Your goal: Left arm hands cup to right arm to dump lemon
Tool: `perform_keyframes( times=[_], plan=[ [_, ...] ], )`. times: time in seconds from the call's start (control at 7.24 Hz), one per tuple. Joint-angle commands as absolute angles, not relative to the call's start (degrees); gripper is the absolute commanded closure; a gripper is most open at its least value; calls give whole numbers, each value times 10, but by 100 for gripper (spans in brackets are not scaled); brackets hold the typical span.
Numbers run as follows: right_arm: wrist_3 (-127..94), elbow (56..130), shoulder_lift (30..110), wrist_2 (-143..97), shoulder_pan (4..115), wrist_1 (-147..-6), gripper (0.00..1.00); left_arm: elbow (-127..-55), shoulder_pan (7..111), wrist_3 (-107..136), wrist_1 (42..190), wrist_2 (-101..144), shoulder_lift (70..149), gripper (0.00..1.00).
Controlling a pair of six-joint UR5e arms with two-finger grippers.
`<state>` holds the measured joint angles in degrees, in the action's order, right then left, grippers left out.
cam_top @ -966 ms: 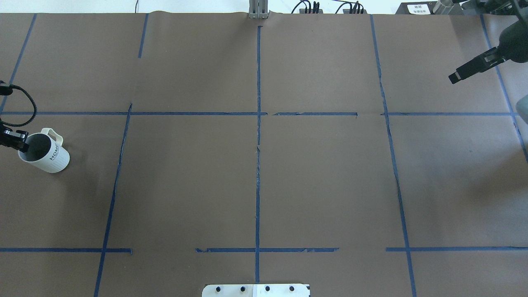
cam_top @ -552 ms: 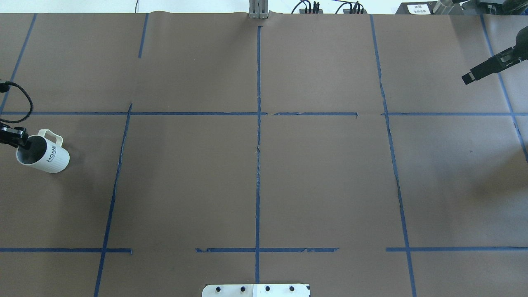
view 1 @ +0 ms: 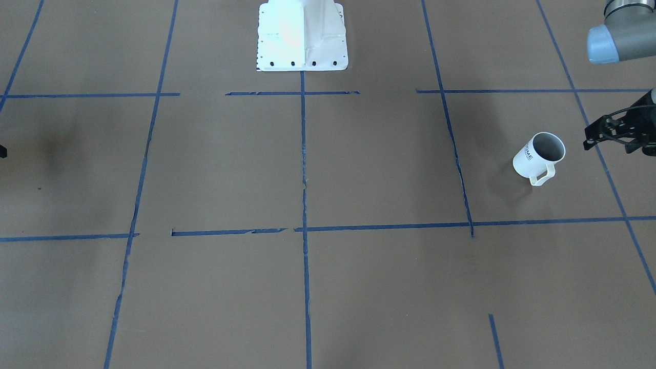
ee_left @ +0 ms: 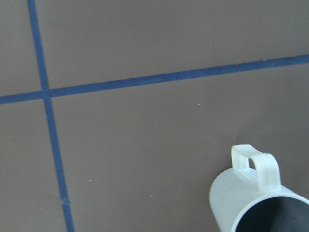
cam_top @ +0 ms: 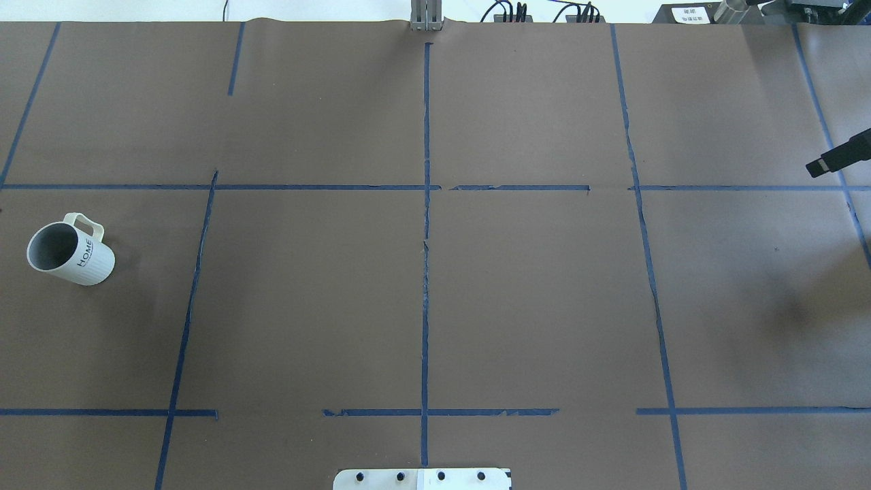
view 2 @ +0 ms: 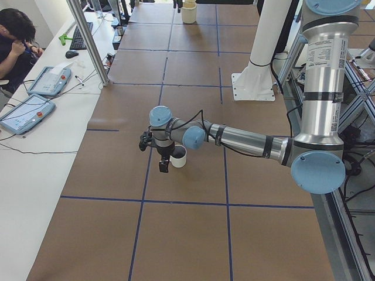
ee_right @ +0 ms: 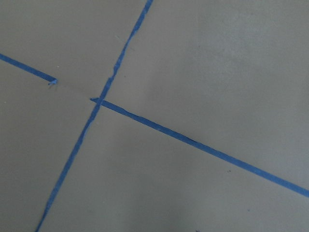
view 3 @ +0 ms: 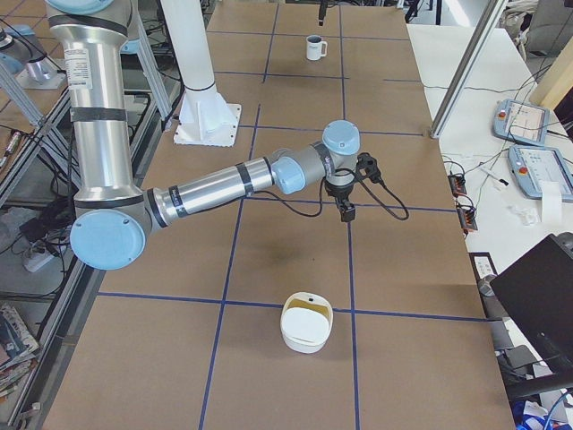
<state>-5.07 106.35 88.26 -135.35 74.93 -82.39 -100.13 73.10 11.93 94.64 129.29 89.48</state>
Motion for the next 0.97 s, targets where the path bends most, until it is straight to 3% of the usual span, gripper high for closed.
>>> perform_keyframes(
  times=[0.0, 0.41, 0.83],
  plan=[
    [-2, 1061, 940, -1354, 796, -830, 0, -1003, 834, -37, 862, 1303, 892, 0],
    [-1, 1065, 1007, -1382, 867, -831, 0, -1005, 887, -102, 815, 1326, 868, 0],
    [-21, 1060, 1015, -1380, 867, -830, 0, -1005, 888, -100, 820, 1345, 860, 0]
  ],
)
